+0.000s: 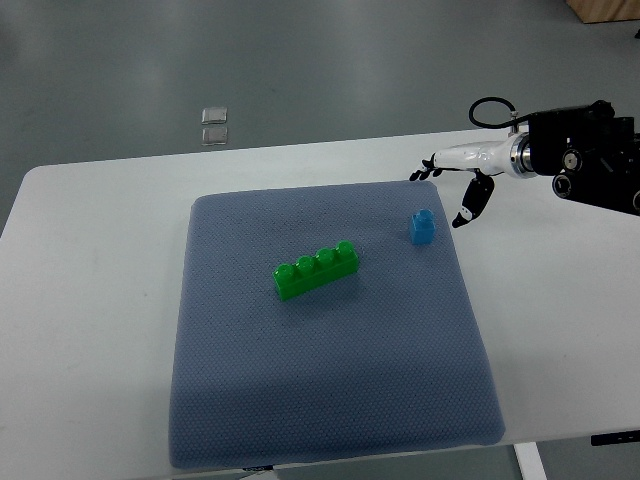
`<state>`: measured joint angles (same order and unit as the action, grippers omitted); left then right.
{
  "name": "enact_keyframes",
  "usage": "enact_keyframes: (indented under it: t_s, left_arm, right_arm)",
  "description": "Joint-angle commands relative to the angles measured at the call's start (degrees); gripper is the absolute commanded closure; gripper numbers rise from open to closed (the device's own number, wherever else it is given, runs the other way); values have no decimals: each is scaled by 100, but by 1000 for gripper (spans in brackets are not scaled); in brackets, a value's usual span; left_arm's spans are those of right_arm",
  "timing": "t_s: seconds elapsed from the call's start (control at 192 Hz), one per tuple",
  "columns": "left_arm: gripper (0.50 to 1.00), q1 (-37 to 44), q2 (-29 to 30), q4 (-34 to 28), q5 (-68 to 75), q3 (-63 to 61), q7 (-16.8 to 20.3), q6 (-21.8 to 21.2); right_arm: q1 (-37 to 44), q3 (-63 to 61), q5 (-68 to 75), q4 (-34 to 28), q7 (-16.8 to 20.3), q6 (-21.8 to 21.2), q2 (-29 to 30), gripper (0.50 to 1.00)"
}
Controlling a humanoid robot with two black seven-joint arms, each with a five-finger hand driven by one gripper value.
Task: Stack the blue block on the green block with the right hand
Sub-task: 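Move the open right hand over the small blue block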
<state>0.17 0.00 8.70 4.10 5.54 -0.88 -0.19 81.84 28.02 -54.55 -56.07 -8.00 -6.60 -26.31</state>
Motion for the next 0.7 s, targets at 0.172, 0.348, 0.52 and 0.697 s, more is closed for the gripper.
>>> enact_keyframes:
  t_s: [0.172,0.348,0.52,0.697]
  left_arm:
    - [500,0,0,0,3,0,0,1]
    - [500,0,0,0,-6,0,0,1]
    - [500,0,0,0,3,0,0,1]
    - [500,0,0,0,3,0,0,1]
  right_arm:
    - [201,389,120,35,158,-61,240,654]
    - [245,389,120,26,219,-96,319,656]
    - [438,670,129,-9,219,-123,407,656]
    - [526,872,419,0,228,-123,653,656]
